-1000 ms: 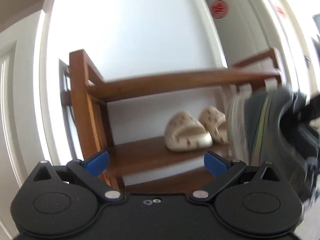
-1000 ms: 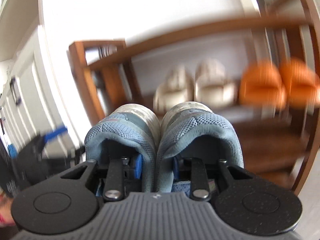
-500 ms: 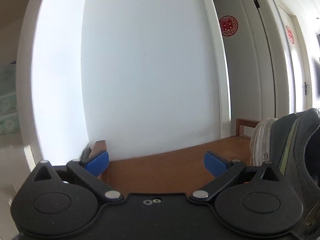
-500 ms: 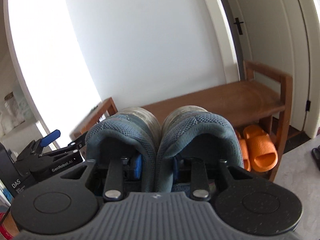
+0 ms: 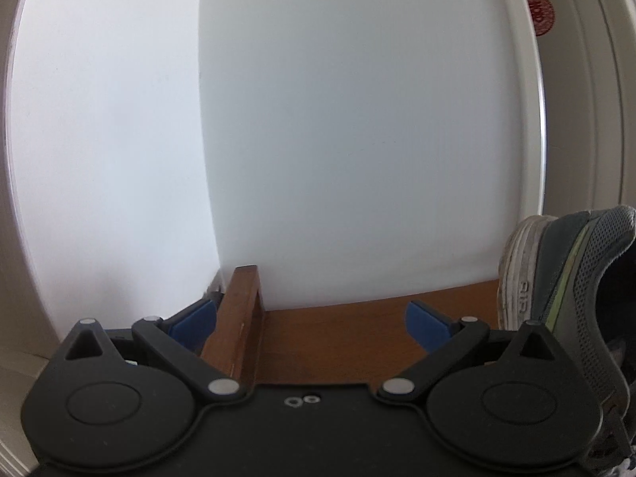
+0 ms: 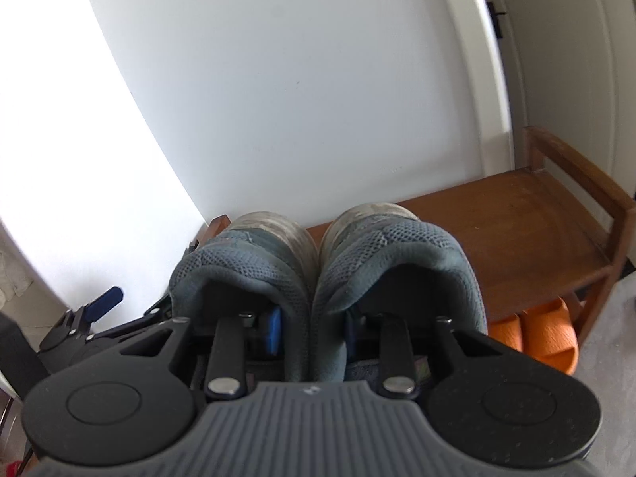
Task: Organize scattered shoes
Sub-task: 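Lift the grey sneakers with the right gripper and carry them to the rack top, then lower the grey sneakers onto the rack top and open the right gripper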
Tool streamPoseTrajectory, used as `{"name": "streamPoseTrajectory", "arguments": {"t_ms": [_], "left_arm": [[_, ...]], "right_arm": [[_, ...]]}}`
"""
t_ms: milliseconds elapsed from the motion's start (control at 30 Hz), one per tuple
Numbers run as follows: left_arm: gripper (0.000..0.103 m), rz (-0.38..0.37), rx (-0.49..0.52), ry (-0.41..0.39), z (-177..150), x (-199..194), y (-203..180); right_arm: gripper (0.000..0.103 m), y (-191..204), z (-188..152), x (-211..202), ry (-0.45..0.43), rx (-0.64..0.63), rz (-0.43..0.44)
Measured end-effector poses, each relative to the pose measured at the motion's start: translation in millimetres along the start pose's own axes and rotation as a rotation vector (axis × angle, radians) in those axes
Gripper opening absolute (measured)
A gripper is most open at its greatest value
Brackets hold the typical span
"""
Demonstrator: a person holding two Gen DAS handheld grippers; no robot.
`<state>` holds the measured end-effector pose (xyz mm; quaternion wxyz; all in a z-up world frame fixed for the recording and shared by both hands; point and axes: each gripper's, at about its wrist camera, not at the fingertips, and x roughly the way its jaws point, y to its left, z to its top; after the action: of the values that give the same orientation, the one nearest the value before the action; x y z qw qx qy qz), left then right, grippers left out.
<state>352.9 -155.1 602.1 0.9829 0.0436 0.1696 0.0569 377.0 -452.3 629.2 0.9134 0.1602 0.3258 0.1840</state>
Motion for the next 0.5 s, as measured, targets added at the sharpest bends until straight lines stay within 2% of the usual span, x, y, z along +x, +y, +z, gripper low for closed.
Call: {"name": "streamPoseTrajectory", "arguments": {"t_ms": [300,500], "left_arm": [[0.102,0.139,-0.029,0.024,17,22,-9],[0.102,0.189,-0.046,0.036,26,25,-14]], "right_arm": [[0.034,-13,55,133,0.109,-0.041,0.100],[0.037,-8,82,220,0.229,-0.025,0.076]]}}
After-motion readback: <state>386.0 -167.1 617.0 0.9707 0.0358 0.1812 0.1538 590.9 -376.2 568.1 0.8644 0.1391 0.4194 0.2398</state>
